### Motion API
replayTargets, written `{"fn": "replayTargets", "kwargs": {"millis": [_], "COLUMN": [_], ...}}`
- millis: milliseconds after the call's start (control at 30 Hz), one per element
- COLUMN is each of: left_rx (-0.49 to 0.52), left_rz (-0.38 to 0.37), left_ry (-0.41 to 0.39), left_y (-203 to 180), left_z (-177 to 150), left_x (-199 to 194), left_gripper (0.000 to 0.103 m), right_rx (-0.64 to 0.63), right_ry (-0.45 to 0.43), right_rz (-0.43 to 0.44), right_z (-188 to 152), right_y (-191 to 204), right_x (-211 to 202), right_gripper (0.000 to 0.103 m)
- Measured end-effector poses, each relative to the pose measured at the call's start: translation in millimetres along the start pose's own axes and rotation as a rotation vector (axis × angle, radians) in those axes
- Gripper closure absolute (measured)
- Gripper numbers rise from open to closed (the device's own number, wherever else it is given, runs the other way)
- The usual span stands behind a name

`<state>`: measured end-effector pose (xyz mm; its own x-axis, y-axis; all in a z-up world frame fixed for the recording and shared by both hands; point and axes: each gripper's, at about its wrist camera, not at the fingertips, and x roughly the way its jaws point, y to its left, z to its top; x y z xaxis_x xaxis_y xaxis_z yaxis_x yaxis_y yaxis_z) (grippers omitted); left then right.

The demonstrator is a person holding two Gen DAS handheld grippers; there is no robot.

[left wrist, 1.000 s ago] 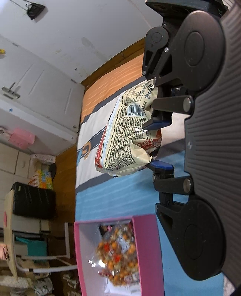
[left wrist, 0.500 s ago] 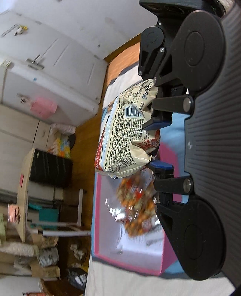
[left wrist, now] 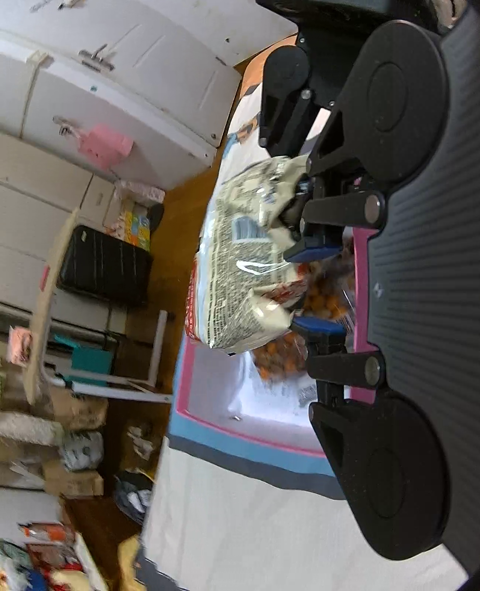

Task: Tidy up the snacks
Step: 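Carry the cream snack bag into the pink box and release it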

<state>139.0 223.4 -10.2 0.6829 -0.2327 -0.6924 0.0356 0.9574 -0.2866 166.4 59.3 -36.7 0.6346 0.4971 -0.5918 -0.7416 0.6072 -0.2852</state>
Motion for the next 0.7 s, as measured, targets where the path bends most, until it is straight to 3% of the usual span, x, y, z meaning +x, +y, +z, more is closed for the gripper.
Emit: {"fn": "replayTargets", "kwargs": {"millis": [67, 133, 200, 300, 400, 567, 700], "left_rx": [-0.019, -0.010, 0.012, -0.031, -0.016, 0.006, 0.005], "left_rz": [-0.039, 0.005, 0.051, 0.018, 0.043, 0.033, 0.025], "left_ry": [0.038, 0.033, 0.026, 0.044, 0.047, 0.000, 0.003], "left_y": [7, 7, 6, 10, 7, -7, -25], "left_z": [-1, -1, -3, -6, -9, -12, -12], "left_x": [6, 11, 15, 18, 17, 2, -3], "left_gripper": [0.078, 0.078, 0.078, 0.078, 0.078, 0.077, 0.076], "right_rx": [-0.019, -0.015, -0.026, 0.037, 0.128, 0.305, 0.412], "right_ry": [-0.055, -0.025, -0.010, 0.030, 0.059, 0.006, -0.004], "right_rz": [0.018, 0.058, 0.034, 0.076, 0.095, 0.068, 0.033], "right_z": [4, 12, 14, 7, -6, -30, -41], "right_y": [3, 7, 14, 12, 4, -15, -34], "right_x": [0, 4, 5, 1, -10, -55, -83], "right_gripper": [0.097, 0.099, 0.099, 0.098, 0.097, 0.078, 0.075]}}
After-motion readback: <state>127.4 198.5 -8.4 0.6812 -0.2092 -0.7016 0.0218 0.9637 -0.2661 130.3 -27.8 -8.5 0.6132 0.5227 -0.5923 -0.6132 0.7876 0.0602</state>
